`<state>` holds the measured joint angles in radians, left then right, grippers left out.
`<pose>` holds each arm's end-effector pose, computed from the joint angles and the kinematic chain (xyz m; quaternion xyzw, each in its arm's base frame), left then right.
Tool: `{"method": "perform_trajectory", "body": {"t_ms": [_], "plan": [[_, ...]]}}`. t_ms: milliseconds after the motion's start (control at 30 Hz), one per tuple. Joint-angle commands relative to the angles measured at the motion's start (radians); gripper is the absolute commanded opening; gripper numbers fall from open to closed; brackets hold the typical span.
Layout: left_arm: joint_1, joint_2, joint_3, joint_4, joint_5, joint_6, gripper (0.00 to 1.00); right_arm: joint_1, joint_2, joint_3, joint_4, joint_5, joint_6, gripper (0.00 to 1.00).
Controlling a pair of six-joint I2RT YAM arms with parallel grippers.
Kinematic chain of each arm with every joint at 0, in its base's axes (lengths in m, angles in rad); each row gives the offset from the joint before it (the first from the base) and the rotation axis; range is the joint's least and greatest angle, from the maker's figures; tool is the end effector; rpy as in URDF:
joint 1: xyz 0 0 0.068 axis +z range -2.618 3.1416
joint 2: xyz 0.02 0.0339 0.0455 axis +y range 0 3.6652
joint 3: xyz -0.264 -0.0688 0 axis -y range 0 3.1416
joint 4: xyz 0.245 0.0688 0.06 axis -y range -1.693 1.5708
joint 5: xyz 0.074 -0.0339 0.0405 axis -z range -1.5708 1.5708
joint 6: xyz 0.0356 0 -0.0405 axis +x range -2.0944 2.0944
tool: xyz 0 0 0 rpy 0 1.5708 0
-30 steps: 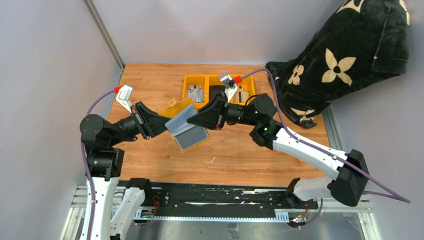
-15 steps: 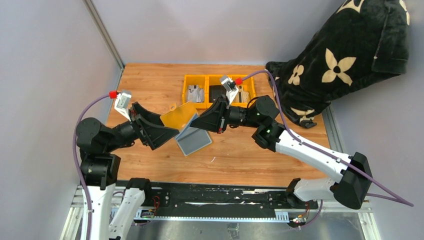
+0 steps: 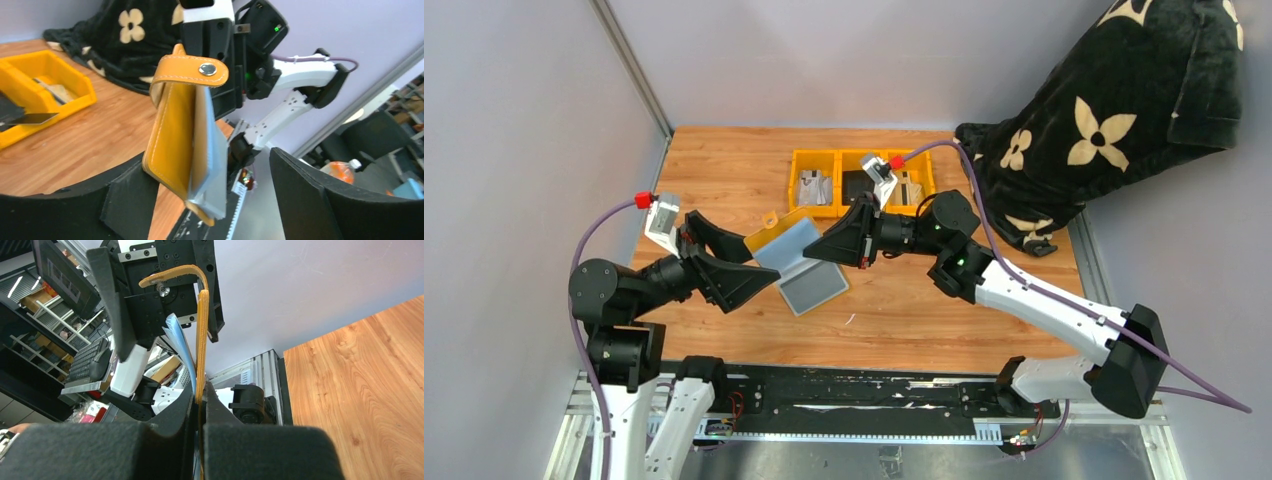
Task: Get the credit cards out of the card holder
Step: Open the card holder at the center of the board.
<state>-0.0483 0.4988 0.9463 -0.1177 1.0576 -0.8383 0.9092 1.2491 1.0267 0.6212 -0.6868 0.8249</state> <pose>0.0680 -0.0343 0.4295 0.1857 0.6213 -0.5663 0.5087 0.1556 0.2366 0.4079 -0.3022 0.5085 0.7186 0.3657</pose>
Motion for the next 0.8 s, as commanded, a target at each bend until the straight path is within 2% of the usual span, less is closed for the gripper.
{"method": "perform_trajectory", "body": {"t_ms": [0, 133, 367, 467, 533, 600, 767], "plan": [[-0.004, -0.013, 0.028, -0.213, -0.072, 0.241, 0.81, 0.024, 0.015, 0.049, 0.014, -0.036, 0.007, 0.00], [-0.004, -0.013, -0.011, -0.261, -0.112, 0.285, 0.67, 0.049, 0.055, 0.094, 0.006, -0.066, 0.000, 0.00], [-0.004, -0.003, -0.047, -0.185, -0.077, 0.188, 0.17, 0.060, 0.089, 0.103, -0.006, -0.104, -0.002, 0.01], [-0.004, 0.005, -0.052, -0.146, -0.070, 0.142, 0.04, 0.060, 0.075, 0.071, 0.002, -0.125, -0.003, 0.16], [-0.004, 0.010, -0.054, -0.118, -0.074, 0.094, 0.00, 0.060, 0.060, 0.042, 0.013, -0.147, -0.001, 0.29], [-0.004, 0.016, -0.055, -0.100, -0.086, 0.062, 0.00, 0.059, 0.038, 0.006, 0.030, -0.168, -0.001, 0.37], [-0.004, 0.035, -0.064, -0.043, -0.090, -0.034, 0.00, 0.060, -0.070, -0.139, 0.089, -0.158, -0.022, 0.42]]}}
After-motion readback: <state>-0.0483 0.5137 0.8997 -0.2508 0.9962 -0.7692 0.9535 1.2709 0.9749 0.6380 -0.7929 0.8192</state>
